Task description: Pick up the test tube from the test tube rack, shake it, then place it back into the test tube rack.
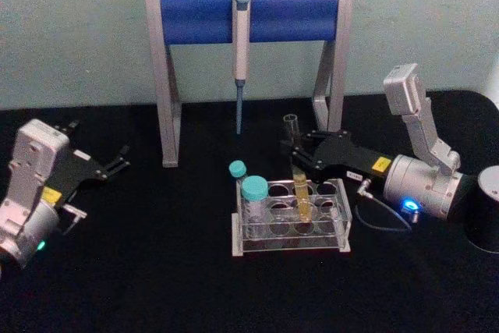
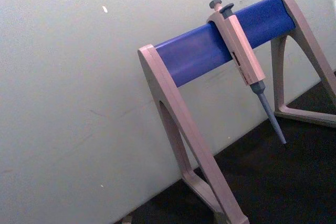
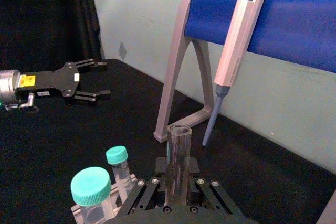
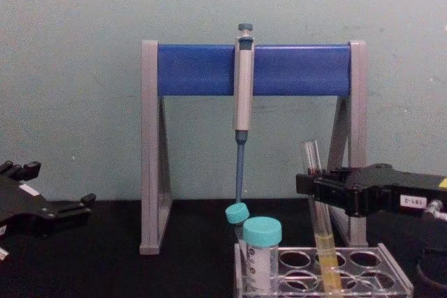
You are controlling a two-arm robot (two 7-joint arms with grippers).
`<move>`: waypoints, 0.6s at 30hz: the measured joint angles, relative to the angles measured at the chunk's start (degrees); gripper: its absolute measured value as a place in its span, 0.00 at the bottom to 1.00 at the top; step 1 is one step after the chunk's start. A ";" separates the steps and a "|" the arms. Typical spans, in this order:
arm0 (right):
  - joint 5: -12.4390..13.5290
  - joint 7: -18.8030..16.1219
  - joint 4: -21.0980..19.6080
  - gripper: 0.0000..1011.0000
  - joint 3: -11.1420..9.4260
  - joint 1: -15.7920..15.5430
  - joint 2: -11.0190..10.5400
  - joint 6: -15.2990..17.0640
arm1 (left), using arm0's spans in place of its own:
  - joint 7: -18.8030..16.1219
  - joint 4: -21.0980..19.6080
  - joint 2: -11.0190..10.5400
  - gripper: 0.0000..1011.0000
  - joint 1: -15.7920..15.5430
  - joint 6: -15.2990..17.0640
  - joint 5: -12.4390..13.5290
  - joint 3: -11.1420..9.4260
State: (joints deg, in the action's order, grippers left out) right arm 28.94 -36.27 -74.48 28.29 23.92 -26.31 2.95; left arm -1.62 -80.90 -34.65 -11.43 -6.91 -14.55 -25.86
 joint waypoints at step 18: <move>1.30 -1.11 -0.61 0.23 -0.21 -0.38 -0.65 -0.93 | 0.00 0.00 0.00 0.99 0.00 0.00 0.00 0.00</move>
State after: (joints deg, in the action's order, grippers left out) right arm 30.23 -37.38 -75.09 28.07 23.55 -26.96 2.03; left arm -1.62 -80.90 -34.64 -11.43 -6.91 -14.55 -25.86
